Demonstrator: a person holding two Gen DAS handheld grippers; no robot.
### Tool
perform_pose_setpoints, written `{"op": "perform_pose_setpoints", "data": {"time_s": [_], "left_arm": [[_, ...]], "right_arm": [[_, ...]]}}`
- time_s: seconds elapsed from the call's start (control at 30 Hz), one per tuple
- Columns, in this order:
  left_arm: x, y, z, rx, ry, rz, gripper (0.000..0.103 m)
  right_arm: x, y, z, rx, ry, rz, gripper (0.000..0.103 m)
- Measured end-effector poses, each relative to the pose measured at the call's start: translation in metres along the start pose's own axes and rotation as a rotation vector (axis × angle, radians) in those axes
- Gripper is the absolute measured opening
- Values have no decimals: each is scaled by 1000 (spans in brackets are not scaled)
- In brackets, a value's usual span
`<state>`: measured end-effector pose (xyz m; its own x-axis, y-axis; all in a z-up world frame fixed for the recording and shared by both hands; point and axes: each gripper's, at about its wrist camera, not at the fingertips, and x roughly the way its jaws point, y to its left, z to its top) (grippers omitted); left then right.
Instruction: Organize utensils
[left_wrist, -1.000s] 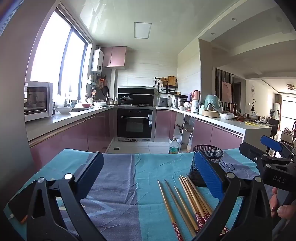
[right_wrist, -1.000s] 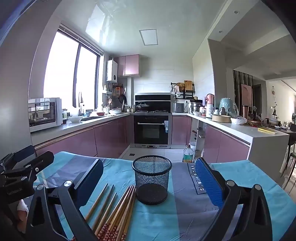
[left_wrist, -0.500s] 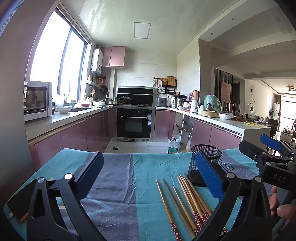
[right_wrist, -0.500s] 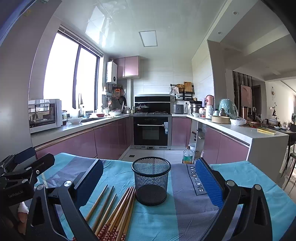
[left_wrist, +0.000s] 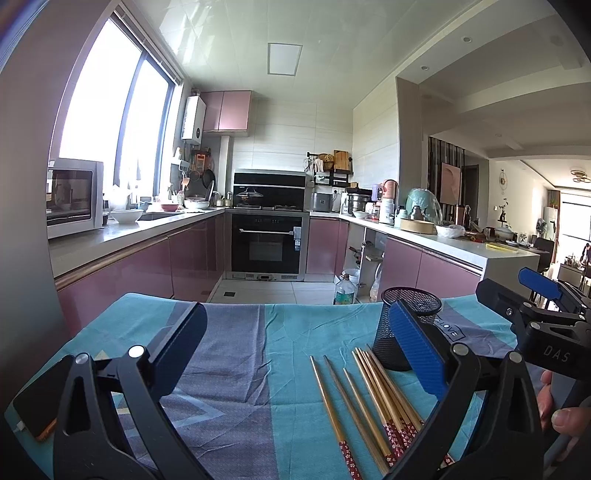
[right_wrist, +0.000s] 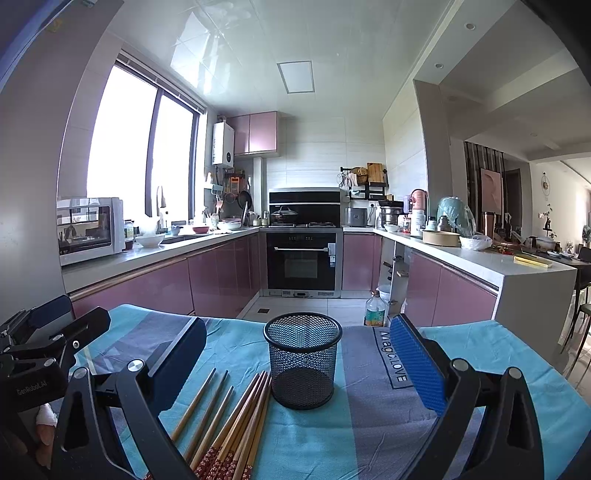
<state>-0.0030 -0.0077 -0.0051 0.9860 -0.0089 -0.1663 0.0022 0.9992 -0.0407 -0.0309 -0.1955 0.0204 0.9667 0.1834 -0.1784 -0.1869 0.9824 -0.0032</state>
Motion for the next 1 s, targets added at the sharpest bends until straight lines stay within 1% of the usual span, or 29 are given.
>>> {"op": "perform_pose_setpoints", "data": {"time_s": [1.0], "left_arm": [[4, -2, -2, -4, 6, -6, 97]], "right_arm": [[3, -3, 1, 3, 2, 3, 96]]}}
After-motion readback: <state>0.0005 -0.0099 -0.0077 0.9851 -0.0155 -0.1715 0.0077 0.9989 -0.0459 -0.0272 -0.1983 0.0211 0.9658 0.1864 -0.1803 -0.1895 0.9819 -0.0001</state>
